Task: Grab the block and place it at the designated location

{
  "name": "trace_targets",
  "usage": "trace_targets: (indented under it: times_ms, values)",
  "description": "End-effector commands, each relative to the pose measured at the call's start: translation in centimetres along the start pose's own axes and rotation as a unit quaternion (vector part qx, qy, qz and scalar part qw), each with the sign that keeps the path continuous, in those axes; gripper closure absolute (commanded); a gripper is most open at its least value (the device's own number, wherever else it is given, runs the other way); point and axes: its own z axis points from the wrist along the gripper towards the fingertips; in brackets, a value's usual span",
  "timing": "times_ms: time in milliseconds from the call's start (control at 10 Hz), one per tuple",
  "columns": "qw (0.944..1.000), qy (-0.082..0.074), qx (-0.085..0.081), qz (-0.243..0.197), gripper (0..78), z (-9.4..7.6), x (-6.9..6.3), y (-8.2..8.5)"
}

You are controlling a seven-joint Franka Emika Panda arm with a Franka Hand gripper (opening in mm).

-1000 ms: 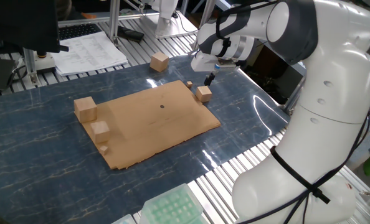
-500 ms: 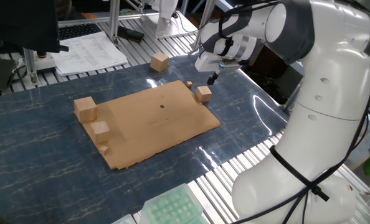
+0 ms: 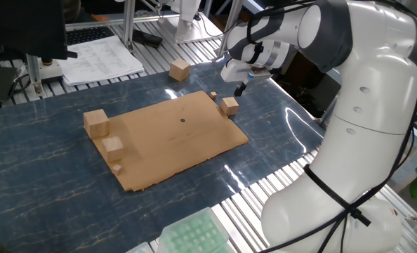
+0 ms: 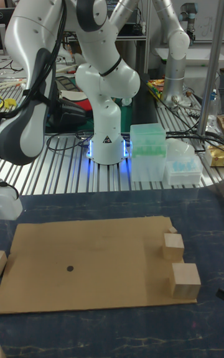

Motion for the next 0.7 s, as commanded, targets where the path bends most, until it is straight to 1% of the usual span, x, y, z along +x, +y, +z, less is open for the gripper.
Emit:
trace_targets:
  times_ms: [100, 400, 500, 700]
  values:
    - [1.0, -0.005, 0.001, -0.005, 77.6, 0.43, -0.28, -0.41]
    - [0.9999, -0.005, 0.001, -0.013, 77.6, 0.65, -0.29, -0.81]
    - [0.9999, -0.005, 0.001, -0.013, 0.1, 0.65, -0.29, -0.81]
    - [0.9999, -0.005, 0.001, -0.013, 0.1, 0.65, -0.29, -0.81]
